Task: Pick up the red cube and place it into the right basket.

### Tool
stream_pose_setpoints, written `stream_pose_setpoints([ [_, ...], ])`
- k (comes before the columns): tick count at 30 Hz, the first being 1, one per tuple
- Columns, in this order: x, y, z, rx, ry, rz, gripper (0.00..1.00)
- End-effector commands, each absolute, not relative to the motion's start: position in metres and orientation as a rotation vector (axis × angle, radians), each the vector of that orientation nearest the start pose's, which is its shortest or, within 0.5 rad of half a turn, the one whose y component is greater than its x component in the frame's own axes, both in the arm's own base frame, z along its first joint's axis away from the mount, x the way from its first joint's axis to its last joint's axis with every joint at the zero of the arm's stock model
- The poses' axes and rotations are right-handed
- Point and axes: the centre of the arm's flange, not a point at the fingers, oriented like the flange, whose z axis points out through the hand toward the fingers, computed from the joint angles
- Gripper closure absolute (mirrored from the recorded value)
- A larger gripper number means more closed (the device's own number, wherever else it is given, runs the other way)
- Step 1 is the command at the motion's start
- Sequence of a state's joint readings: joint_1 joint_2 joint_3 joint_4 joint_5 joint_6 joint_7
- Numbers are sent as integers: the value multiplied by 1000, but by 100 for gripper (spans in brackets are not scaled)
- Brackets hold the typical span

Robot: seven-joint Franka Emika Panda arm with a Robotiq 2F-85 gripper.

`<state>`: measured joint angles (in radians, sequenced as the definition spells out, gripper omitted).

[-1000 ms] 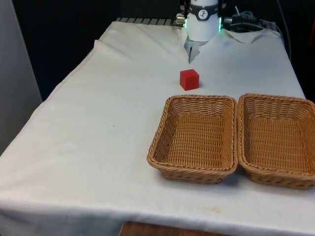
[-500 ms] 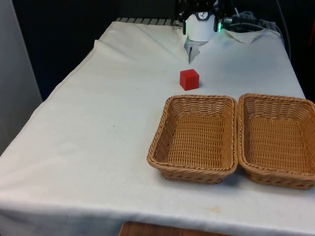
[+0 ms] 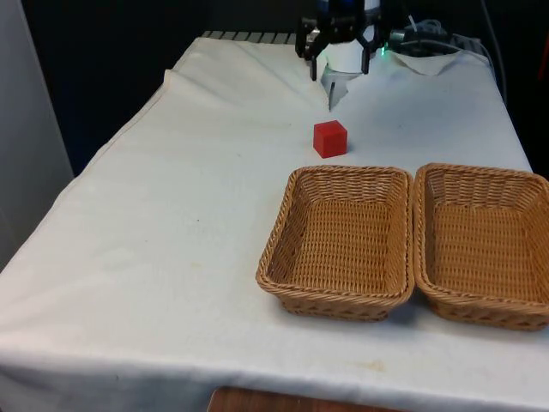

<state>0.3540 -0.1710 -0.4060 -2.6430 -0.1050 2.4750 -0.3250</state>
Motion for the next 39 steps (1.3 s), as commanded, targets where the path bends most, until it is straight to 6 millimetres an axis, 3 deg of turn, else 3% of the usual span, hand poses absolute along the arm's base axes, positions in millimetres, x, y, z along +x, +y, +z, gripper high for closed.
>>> stream_pose_setpoints([
  [1, 417, -17, 293, -3080, -579, -7, 0],
  [14, 413, -15, 263, -3068, -693, -48, 0],
  [39, 409, -13, 209, -3053, -709, -73, 0],
])
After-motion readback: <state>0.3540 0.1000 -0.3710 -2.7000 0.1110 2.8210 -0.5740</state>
